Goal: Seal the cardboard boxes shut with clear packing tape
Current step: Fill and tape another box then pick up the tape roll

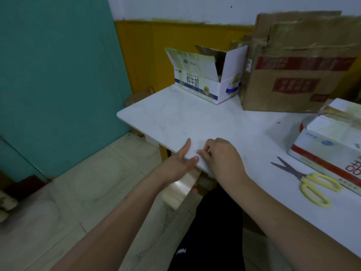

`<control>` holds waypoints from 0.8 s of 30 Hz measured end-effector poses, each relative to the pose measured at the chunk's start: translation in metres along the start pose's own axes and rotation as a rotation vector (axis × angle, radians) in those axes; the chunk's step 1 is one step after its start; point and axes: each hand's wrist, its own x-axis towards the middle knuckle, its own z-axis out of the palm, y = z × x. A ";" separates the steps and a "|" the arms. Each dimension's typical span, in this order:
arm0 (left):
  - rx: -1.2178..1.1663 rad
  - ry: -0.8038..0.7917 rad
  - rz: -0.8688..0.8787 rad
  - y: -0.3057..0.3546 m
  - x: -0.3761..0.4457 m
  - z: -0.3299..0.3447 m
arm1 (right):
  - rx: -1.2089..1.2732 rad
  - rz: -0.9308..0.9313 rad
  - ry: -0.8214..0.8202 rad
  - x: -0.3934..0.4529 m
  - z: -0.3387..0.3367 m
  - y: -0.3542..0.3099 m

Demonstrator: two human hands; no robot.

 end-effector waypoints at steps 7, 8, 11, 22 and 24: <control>0.049 0.154 -0.011 0.011 0.015 0.003 | -0.191 0.228 0.024 0.002 -0.006 0.011; 0.065 0.166 -0.020 0.014 0.018 0.003 | -0.209 0.224 0.027 0.002 -0.003 0.011; 0.139 0.145 -0.054 0.019 0.021 0.002 | -0.240 0.215 -0.007 0.004 -0.002 0.008; 0.666 0.312 0.484 0.171 0.000 0.040 | -0.255 0.098 0.422 -0.030 -0.139 0.087; 0.498 0.224 0.824 0.206 0.013 0.078 | -0.380 0.222 0.386 -0.038 -0.181 0.123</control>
